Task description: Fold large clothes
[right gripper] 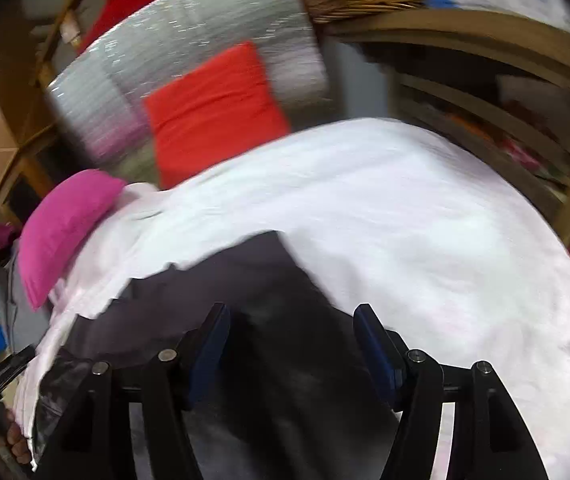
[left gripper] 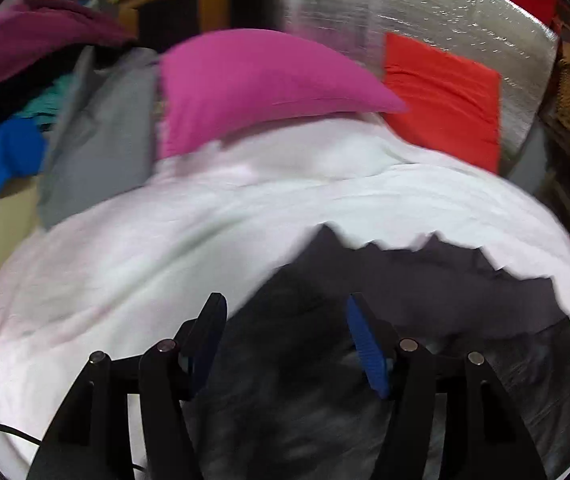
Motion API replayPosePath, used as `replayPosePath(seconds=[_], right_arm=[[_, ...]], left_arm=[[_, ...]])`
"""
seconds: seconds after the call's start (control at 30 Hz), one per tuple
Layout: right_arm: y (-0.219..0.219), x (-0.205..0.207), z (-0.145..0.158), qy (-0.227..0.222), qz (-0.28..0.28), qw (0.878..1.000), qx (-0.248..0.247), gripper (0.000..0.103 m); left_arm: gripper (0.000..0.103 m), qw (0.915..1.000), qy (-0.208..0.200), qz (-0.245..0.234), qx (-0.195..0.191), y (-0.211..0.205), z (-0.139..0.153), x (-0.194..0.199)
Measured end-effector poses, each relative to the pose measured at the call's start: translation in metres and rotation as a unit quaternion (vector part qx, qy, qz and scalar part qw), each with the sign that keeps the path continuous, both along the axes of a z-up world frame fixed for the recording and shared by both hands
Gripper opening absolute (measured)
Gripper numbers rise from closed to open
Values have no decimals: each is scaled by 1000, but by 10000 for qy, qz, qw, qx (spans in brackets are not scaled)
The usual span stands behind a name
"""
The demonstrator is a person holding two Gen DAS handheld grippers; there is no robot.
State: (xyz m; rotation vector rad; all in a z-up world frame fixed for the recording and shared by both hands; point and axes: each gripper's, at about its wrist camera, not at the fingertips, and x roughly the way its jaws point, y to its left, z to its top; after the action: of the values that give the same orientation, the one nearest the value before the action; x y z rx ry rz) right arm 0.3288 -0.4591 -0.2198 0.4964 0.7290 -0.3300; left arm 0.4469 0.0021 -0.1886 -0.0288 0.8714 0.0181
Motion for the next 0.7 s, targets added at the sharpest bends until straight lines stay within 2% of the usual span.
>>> replayPosePath(seconds=[0.07,0.17,0.27,0.3,0.33,0.4,0.5,0.53,0.57,0.63,0.7], right_arm=[[-15,-8,-8,140,-74,9997,211,68],[-30,-20,-28,269,-35,9963,821,64],[-27,-20,-47,543,128,9919,1139,49],[-21,-21,-51,638,177,9915,1119,42],[-21,-22,-54,707,179,9921,1018,39],[-14,-32,-57,774,119,9939,780,36],[-13,-38,-70,981,49,9921,775,36],[-11,-41,-74,1012,32,9915,812,36],[-8,-45,-74,989,15,9920,781,36],[-3,-54,-63,900,-31,9939,629,36],[-3,-72,-48,690,-270,9958,544,43]], left_arm=[[65,9993,91,246,264,16,-5,-12],[65,9981,185,424,397,36,-16,-27],[65,9964,380,670,341,57,-31,-51],[65,9963,412,690,308,61,-34,-55],[65,9962,456,693,275,64,-37,-61],[65,9958,531,673,314,66,-45,-66],[67,9907,967,622,725,62,-74,-59],[67,9899,1069,553,750,61,-80,-58],[67,9901,1041,555,761,62,-79,-61],[67,9918,727,609,855,62,-65,-70],[67,9921,401,716,945,60,-51,-82]])
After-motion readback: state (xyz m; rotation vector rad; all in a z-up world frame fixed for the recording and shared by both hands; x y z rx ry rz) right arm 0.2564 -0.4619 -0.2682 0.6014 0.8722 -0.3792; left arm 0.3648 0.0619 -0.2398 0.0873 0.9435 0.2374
